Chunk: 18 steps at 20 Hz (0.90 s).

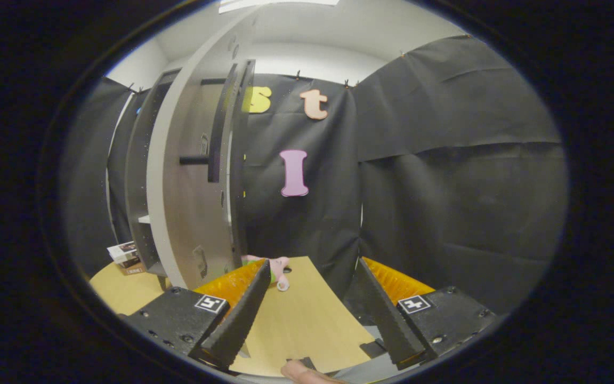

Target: Open the shoe cabinet door, grab the shoes and put them into the shoe cabinet, then close the shoe cabinet door.

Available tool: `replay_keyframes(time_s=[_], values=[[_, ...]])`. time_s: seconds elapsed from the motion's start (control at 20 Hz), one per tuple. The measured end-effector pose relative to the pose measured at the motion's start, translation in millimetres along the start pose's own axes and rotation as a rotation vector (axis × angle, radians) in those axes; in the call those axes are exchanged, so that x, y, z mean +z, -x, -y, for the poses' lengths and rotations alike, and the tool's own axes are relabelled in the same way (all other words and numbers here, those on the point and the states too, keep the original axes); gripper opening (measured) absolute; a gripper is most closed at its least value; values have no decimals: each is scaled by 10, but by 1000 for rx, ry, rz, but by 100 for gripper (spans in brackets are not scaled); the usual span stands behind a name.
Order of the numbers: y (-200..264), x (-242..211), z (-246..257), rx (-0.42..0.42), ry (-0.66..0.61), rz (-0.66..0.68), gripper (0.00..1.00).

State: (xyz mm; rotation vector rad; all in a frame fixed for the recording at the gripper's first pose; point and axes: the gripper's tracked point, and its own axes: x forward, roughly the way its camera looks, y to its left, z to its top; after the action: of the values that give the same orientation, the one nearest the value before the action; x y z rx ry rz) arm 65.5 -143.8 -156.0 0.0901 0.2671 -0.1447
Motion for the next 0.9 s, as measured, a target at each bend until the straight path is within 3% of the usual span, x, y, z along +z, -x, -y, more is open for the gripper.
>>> replay_keyframes(time_s=[0.25,0.45,0.6,0.9], values=[[-86,-118,-241,61,11,-27,100],[-78,-102,-289,40,20,-8,98],[-68,-116,-404,73,-20,-12,96],[36,-126,-659,93,28,7,95]])
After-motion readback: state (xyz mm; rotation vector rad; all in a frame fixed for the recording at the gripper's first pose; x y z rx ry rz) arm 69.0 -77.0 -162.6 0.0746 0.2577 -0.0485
